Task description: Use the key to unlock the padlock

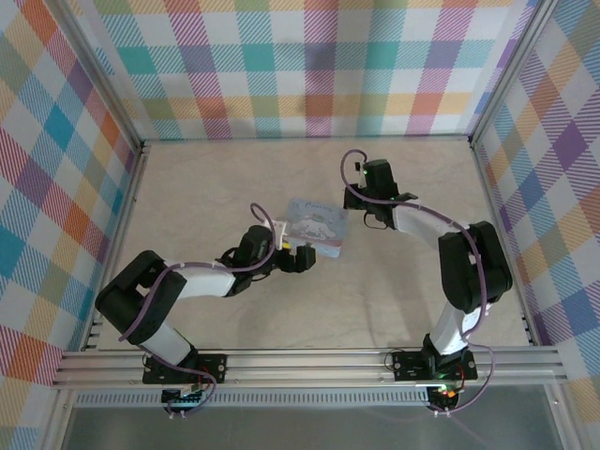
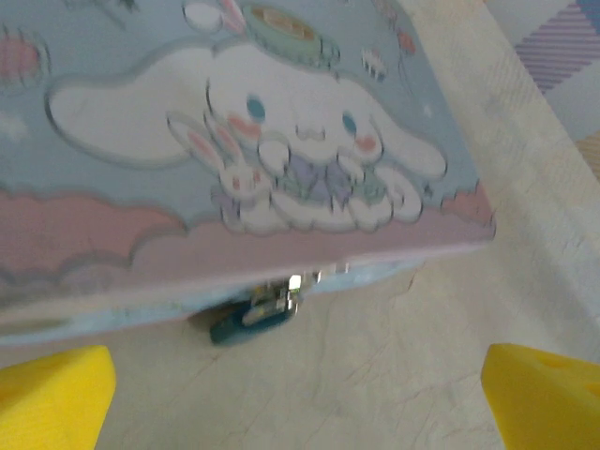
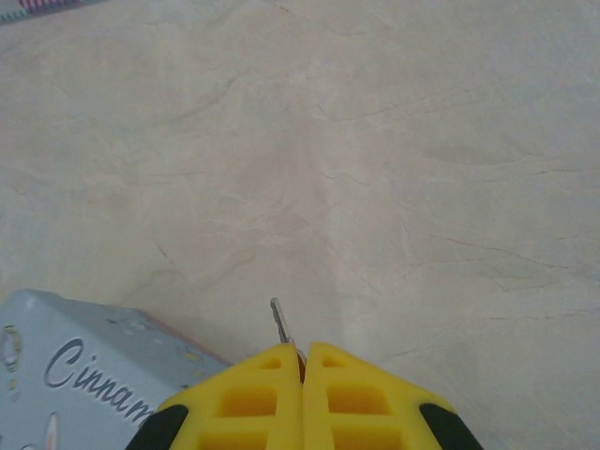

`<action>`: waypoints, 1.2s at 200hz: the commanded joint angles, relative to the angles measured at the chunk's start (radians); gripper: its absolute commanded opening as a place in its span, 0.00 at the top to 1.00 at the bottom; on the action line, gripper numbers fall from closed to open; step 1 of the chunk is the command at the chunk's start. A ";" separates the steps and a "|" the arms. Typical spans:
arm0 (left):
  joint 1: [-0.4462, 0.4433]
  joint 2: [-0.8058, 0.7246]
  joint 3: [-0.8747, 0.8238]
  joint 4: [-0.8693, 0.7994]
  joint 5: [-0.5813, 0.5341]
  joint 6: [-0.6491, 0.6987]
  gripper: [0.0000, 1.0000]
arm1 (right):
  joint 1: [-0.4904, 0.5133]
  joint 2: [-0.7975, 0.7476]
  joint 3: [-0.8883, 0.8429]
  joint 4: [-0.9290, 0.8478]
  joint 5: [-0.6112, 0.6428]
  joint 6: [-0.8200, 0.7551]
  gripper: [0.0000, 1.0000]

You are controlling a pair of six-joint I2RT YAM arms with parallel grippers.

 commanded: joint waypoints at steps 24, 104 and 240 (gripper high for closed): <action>-0.047 0.104 -0.029 0.209 -0.054 0.118 0.00 | -0.007 0.058 0.049 0.015 0.034 -0.009 1.00; -0.115 0.286 0.052 0.364 -0.054 0.172 0.06 | -0.006 0.137 0.061 0.045 -0.012 0.005 1.00; -0.069 0.365 0.184 0.425 0.251 0.025 0.26 | -0.005 0.122 -0.023 0.111 -0.040 0.022 1.00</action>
